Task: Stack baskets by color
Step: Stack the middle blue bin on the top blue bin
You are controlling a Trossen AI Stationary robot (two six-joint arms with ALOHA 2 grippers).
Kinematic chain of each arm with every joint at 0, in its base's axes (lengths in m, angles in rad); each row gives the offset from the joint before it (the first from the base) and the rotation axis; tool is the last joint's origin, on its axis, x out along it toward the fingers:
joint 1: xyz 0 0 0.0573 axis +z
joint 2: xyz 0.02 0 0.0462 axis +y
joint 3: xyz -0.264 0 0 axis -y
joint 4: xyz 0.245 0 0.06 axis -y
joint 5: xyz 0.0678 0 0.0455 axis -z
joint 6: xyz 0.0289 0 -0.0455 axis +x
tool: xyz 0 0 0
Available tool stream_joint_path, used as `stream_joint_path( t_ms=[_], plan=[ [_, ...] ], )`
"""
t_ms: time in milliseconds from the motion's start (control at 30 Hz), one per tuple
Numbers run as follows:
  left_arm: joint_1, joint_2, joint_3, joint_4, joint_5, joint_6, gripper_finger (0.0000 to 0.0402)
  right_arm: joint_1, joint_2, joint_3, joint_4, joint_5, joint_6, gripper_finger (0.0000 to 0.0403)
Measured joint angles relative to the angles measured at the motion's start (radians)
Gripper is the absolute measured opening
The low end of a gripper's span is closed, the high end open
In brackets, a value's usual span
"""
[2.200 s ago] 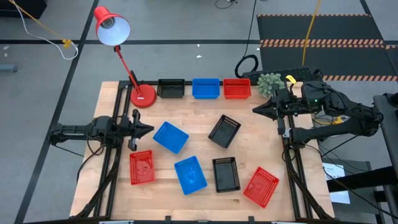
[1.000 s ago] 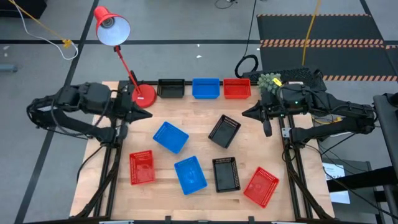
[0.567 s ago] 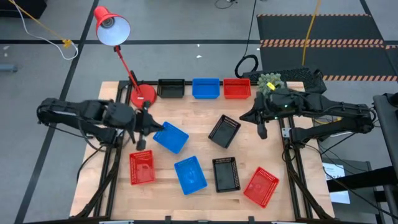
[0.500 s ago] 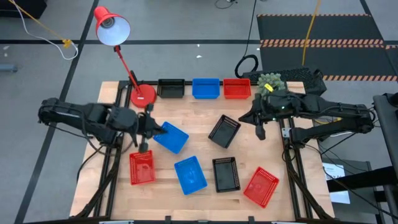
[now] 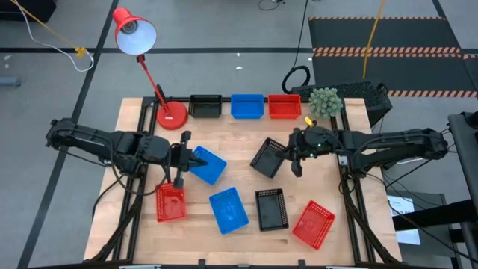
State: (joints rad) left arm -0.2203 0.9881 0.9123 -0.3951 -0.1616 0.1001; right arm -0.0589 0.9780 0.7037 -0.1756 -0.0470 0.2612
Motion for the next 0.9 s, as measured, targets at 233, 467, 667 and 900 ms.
stream_joint_path(
  t_ms=[233, 467, 667, 900],
  plan=[
    [0.002, 0.079, -0.001, -0.004, 0.0, 0.004, 0.0027, 0.013, 0.083, -0.007, 0.038, 0.023, -0.019, 0.0],
    [0.03, 0.15, -0.001, -0.017, -0.006, 0.028, 0.0072, 0.015, 0.127, -0.007, 0.045, 0.022, -0.064, 0.0],
    [0.02, 0.194, -0.001, -0.148, -0.006, -0.02, 0.0113, 0.015, 0.151, -0.007, 0.048, 0.022, -0.083, 0.0],
    [-0.017, 0.294, -0.001, -0.219, -0.004, -0.101, 0.0174, 0.015, 0.191, -0.007, 0.093, 0.021, -0.129, 0.0]
  ],
)
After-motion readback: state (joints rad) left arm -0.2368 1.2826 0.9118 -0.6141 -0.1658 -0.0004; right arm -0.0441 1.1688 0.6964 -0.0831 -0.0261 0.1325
